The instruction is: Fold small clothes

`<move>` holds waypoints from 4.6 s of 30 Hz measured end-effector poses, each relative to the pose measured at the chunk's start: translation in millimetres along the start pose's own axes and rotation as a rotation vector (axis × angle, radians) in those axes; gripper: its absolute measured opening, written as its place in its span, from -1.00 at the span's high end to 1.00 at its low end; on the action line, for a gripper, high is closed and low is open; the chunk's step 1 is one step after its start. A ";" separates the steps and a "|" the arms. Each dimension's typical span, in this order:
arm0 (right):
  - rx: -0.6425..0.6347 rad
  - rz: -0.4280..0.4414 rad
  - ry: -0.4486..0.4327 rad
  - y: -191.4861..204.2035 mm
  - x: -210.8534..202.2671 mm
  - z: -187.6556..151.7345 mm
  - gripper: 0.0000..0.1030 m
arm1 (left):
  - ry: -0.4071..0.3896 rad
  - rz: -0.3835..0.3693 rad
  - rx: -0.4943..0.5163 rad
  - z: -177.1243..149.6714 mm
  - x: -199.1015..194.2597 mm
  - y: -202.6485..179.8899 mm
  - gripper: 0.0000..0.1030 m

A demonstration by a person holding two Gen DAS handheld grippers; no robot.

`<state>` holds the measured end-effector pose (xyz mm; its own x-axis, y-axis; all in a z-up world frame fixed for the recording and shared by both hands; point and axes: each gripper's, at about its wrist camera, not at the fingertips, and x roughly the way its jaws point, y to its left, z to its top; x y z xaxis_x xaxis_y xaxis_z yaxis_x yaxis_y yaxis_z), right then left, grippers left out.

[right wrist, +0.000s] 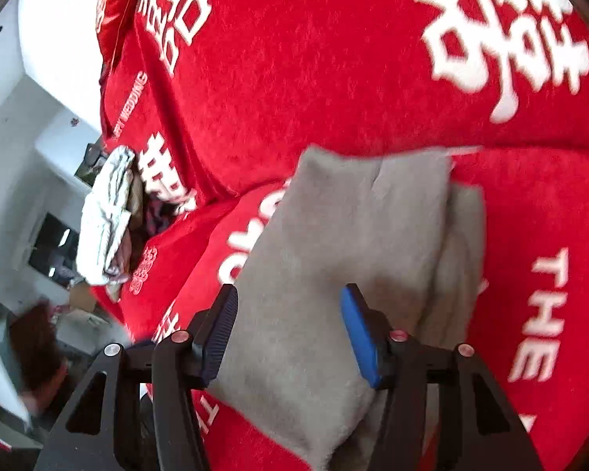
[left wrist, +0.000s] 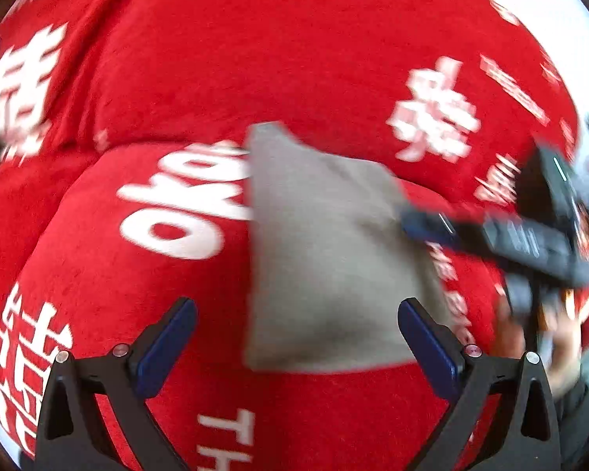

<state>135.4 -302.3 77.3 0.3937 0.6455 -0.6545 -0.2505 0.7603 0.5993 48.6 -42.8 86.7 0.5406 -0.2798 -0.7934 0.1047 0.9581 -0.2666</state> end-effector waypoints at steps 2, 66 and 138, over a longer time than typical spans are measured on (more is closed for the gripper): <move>0.042 -0.068 0.016 -12.2 7.4 -7.5 -0.07 | 0.036 0.079 -0.034 4.3 18.3 16.1 -0.99; 0.232 -0.285 -0.091 -66.5 -35.8 -15.3 -0.35 | 0.207 -0.036 0.113 67.3 107.4 6.0 -1.00; 0.192 -0.255 -0.027 -10.8 2.1 -71.2 -0.05 | 0.330 -0.292 0.005 13.8 86.8 7.9 -0.12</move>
<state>75.9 -304.1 36.6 0.4462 0.4318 -0.7839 0.0293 0.8684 0.4950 107.9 -58.7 23.3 0.1919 -0.5426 -0.8178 0.2181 0.8360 -0.5035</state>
